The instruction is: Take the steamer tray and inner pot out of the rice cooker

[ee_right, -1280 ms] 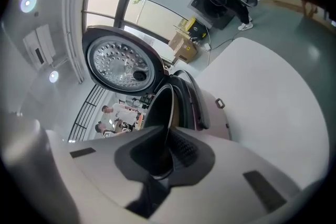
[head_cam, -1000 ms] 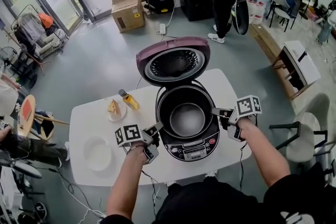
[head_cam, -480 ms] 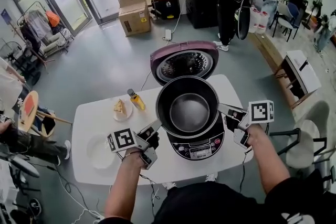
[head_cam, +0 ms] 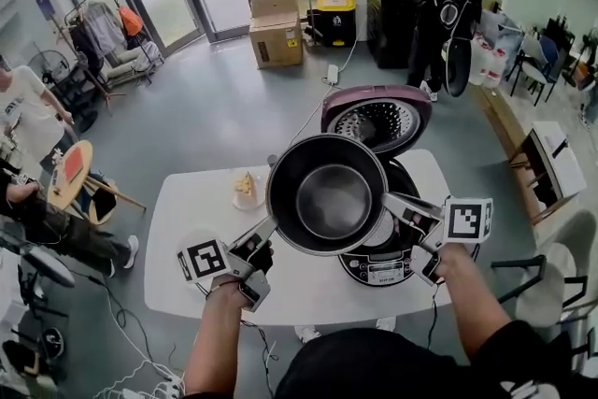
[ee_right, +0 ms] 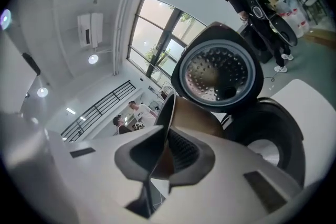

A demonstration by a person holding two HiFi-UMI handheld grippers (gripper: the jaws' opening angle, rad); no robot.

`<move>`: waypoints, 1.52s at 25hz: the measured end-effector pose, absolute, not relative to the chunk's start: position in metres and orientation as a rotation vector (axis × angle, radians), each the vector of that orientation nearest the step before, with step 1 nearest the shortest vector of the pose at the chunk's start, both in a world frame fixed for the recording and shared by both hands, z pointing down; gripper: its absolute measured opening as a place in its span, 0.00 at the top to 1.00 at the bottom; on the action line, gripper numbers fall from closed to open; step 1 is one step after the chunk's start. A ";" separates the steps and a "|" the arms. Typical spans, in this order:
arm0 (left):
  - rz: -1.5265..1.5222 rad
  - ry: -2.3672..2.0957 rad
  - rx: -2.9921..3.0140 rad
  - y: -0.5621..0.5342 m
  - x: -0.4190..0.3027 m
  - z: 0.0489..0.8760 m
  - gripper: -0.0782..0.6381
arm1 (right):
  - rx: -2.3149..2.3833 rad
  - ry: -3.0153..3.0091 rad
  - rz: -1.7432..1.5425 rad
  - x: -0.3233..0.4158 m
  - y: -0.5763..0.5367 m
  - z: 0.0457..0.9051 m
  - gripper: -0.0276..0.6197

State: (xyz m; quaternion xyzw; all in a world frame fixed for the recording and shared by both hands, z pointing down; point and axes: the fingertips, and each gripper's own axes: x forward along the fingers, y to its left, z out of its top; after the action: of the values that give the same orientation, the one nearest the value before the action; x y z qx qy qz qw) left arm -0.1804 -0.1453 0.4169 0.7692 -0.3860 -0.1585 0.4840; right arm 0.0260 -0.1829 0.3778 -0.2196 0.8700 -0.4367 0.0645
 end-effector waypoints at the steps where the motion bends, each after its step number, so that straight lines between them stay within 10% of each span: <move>1: -0.417 -0.943 1.861 -0.140 -0.190 0.416 0.87 | -0.652 2.633 -1.329 0.014 -0.180 0.380 0.91; 38: -0.174 -1.162 1.605 -0.028 -0.370 0.604 0.86 | -0.926 2.618 -1.652 -0.157 -0.088 0.586 0.91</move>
State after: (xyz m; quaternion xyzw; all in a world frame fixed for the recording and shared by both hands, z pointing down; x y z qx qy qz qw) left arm -0.3703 -0.0275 0.6035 0.6768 -0.4897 -0.0735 0.5448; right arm -0.1567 -0.0885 0.5862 -0.2862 0.8095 -0.5107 -0.0447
